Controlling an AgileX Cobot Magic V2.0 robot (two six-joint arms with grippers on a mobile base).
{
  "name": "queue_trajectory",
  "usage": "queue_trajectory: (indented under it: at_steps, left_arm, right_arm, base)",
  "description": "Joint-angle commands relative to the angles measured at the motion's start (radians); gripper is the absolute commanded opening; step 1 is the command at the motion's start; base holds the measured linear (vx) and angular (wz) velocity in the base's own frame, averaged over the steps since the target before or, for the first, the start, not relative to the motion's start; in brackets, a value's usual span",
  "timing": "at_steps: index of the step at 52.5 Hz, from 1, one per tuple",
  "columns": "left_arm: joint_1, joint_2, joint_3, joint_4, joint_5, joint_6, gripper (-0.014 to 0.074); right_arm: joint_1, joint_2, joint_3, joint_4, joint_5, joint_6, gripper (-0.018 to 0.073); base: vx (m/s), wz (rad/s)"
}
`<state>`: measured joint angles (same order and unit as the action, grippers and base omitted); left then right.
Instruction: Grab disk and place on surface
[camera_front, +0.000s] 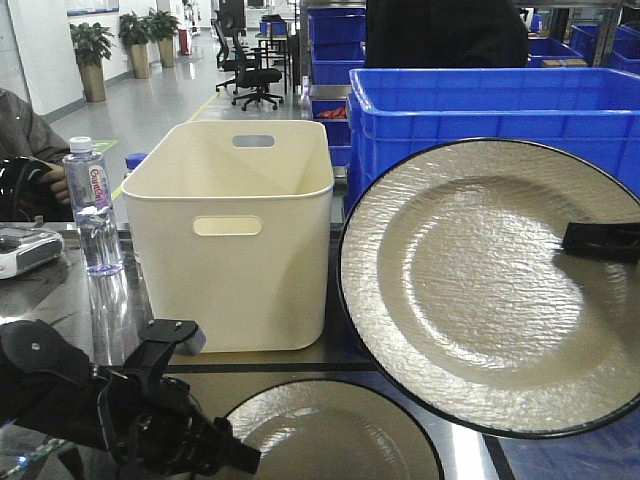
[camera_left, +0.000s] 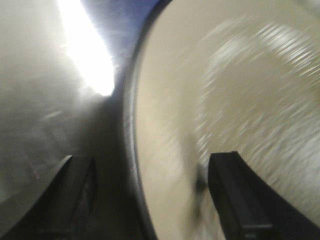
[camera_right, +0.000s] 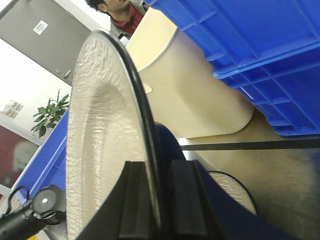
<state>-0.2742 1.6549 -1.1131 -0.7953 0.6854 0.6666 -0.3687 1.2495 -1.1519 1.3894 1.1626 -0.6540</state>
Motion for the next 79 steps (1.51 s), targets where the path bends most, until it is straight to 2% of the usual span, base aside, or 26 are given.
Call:
queue_trajectory:
  at_steps: [1, 15, 19, 23, 27, 30, 31, 40, 46, 53, 59, 64, 70, 74, 79]
  left_arm:
    - [-0.003, -0.084, -0.032, 0.062, -0.057, -0.011, 0.0589]
    - [-0.003, -0.320, -0.032, 0.082, -0.105, -0.014, 0.0580]
    - [-0.003, -0.422, -0.032, 0.083, -0.105, -0.014, 0.0530]
    - [-0.003, -0.528, -0.032, 0.089, -0.104, -0.014, 0.0402]
    - [-0.003, -0.624, -0.032, 0.099, -0.116, -0.014, 0.0206]
    - [-0.003, -0.695, -0.032, 0.124, -0.128, -0.015, 0.0006]
    - [-0.003, -0.706, -0.032, 0.129, -0.132, -0.015, -0.0011]
    - [-0.003, -0.785, -0.032, 0.196, -0.124, -0.094, -0.0009]
    - [-0.003, -0.790, -0.032, 0.236, -0.087, -0.142, -0.0008]
    - [-0.003, -0.790, -0.032, 0.239, -0.047, -0.149, -0.0008]
    - [-0.003, -0.790, -0.032, 0.239, -0.027, -0.149, -0.0008]
    - [-0.003, -0.790, -0.032, 0.239, -0.020, -0.149, -0.0008]
    - [-0.003, -0.790, -0.032, 0.239, -0.012, -0.149, -0.0008]
    - [-0.003, -0.790, -0.032, 0.246, -0.004, -0.149, -0.0008]
    - [-0.003, -0.788, -0.032, 0.281, 0.021, -0.161, -0.0008]
  right_arm:
    - [-0.003, -0.026, -0.035, 0.125, -0.007, -0.009, -0.0009]
    - [0.002, -0.022, -0.035, 0.029, -0.053, -0.026, -0.0009]
    - [0.034, -0.004, -0.035, -0.032, -0.087, -0.020, -0.0009]
    - [0.105, 0.036, -0.035, -0.104, -0.123, -0.015, -0.0009]
    - [0.202, 0.094, -0.035, -0.157, -0.163, 0.019, -0.0009]
    - [0.272, 0.137, -0.035, -0.168, -0.203, 0.036, -0.0009]
    - [0.298, 0.153, -0.035, -0.168, -0.216, 0.036, -0.0009]
    - [0.490, 0.267, -0.035, -0.161, -0.362, 0.030, 0.0005]
    - [0.568, 0.308, -0.035, -0.181, -0.440, 0.017, 0.0050]
    - [0.624, 0.331, -0.035, -0.232, -0.476, -0.015, 0.0160]
    - [0.641, 0.331, -0.035, -0.312, -0.491, -0.071, 0.0305]
    - [0.641, 0.323, -0.035, -0.420, -0.507, -0.119, 0.0432]
    - [0.633, 0.301, -0.035, -0.568, -0.585, -0.123, 0.0550]
    - [0.628, 0.278, -0.035, -0.704, -0.659, -0.117, 0.0592]
    - [0.621, 0.241, -0.035, -0.832, -0.747, -0.074, 0.0602]
  base:
    - [0.00, 0.00]
    - [0.00, 0.00]
    - [0.00, 0.00]
    - [0.00, 0.00]
    - [0.00, 0.00]
    - [0.00, 0.00]
    - [0.00, 0.00]
    - [0.00, 0.00]
    - [0.00, 0.00]
    - [0.00, 0.00]
    - [0.00, 0.00]
    - [0.00, 0.00]
    - [0.00, 0.00]
    - [0.00, 0.00]
    - [0.00, 0.00]
